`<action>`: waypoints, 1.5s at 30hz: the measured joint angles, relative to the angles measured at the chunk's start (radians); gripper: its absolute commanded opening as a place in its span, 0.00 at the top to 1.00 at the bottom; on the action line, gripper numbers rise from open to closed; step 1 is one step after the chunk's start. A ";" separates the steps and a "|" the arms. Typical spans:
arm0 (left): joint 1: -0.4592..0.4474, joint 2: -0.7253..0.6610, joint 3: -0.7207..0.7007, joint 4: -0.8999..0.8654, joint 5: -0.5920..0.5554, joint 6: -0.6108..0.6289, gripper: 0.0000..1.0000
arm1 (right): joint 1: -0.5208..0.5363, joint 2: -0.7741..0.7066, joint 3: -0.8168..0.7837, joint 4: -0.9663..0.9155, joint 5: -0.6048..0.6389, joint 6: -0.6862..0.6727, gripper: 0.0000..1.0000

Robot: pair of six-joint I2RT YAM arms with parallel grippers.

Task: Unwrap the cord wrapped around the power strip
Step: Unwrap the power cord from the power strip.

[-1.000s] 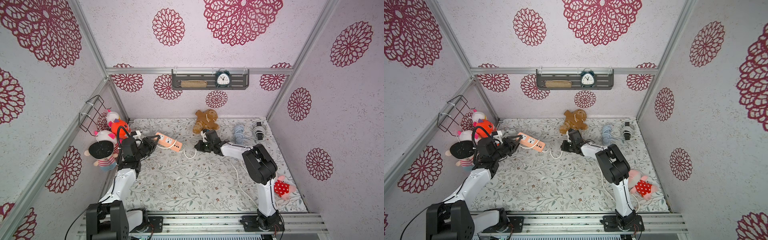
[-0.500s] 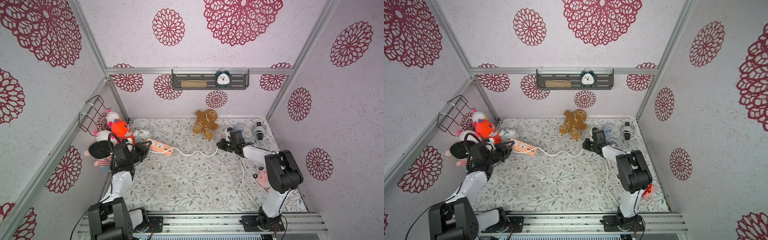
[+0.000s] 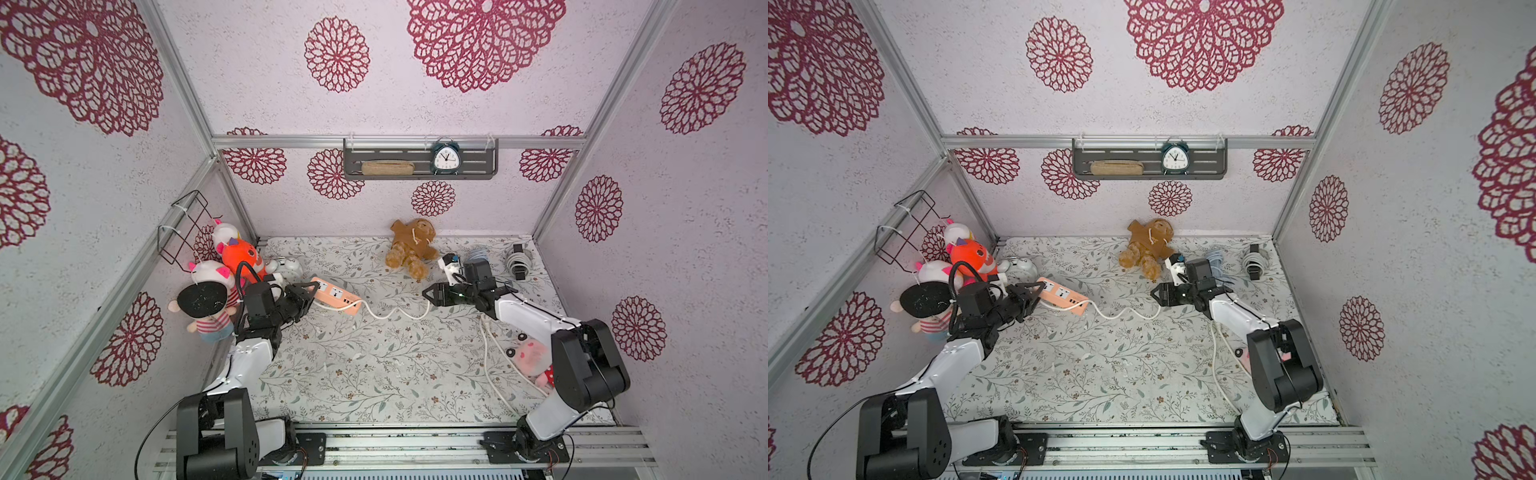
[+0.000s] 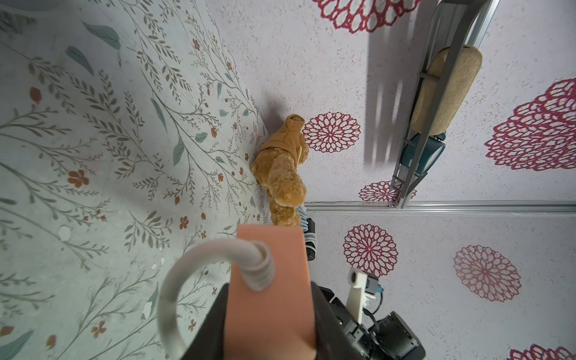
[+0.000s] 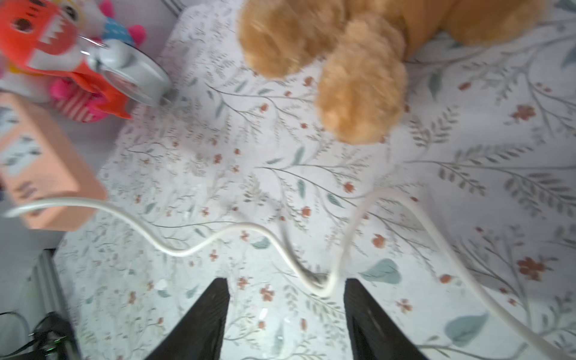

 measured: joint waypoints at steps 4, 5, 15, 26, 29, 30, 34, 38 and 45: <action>-0.046 0.056 0.023 0.050 -0.017 -0.030 1.00 | 0.128 0.005 0.037 0.071 -0.045 -0.071 0.21; -0.055 0.065 0.026 0.063 -0.019 -0.038 1.00 | 0.157 0.021 0.047 0.090 -0.056 -0.084 0.21; -0.079 0.069 0.041 0.110 -0.040 -0.066 1.00 | 0.255 0.238 0.153 0.170 -0.050 -0.140 0.23; -0.086 0.108 0.041 0.168 -0.046 -0.085 1.00 | 0.256 0.305 0.172 0.254 -0.066 -0.132 1.00; -0.087 0.132 0.041 0.179 -0.053 -0.090 1.00 | 0.257 0.284 0.144 0.270 -0.069 -0.128 1.00; -0.087 0.137 0.042 0.181 -0.056 -0.090 1.00 | 0.257 0.271 0.127 0.276 -0.073 -0.129 1.00; -0.089 0.153 0.046 0.208 -0.072 -0.091 1.00 | 0.267 0.200 0.058 0.279 -0.089 -0.142 1.00; -0.093 0.182 0.063 0.263 -0.093 -0.103 1.00 | 0.302 0.143 0.040 0.254 -0.100 -0.178 1.00; -0.093 0.274 0.094 0.468 -0.068 -0.225 1.00 | 0.328 0.150 -0.034 0.276 -0.035 -0.187 1.00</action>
